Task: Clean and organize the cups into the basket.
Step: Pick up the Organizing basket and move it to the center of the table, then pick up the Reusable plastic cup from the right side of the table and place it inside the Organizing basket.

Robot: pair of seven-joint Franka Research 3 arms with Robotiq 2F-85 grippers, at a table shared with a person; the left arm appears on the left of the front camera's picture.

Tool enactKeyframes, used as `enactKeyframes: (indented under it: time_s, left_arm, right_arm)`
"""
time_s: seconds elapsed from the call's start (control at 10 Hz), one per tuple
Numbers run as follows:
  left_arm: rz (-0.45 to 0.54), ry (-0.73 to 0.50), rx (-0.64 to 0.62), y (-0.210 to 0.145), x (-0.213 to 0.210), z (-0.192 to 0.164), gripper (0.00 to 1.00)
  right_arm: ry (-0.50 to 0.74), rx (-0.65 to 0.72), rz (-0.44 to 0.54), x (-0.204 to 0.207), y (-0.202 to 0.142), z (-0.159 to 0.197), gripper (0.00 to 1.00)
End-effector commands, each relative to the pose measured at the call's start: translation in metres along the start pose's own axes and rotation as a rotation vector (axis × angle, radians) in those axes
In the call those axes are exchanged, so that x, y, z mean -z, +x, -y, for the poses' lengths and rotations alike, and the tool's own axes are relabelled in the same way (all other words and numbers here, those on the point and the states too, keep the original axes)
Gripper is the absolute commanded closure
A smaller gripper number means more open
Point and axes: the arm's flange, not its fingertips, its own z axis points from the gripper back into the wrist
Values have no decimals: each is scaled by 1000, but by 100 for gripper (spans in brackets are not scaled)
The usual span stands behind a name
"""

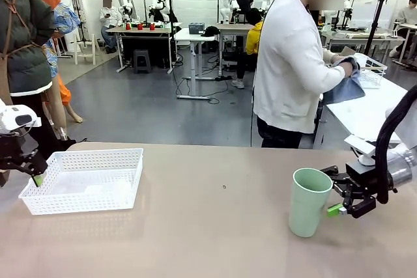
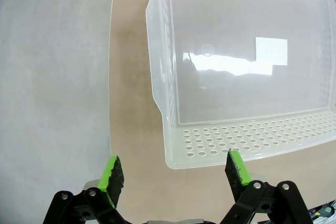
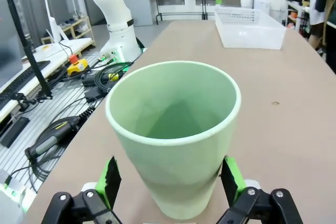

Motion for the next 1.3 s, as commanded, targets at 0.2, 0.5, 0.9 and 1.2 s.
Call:
enactKeyframes:
  time_s: [0.2, 0.5, 0.9, 1.2]
  left_arm:
    - [4, -26, 11, 9, 11, -2, 0]
    - [-11, -28, 18, 18, 22, -12, 0]
    - [-28, -83, 50, 26, 32, -18, 0]
    - [-42, -74, 59, 27, 35, -20, 57]
  right_arm:
    - [31, 4, -4, 21, -2, 23, 0]
    - [55, 31, 0, 32, -1, 37, 0]
    - [12, 77, -15, 35, 4, 38, 0]
    - [41, 40, -7, 36, 3, 38, 59]
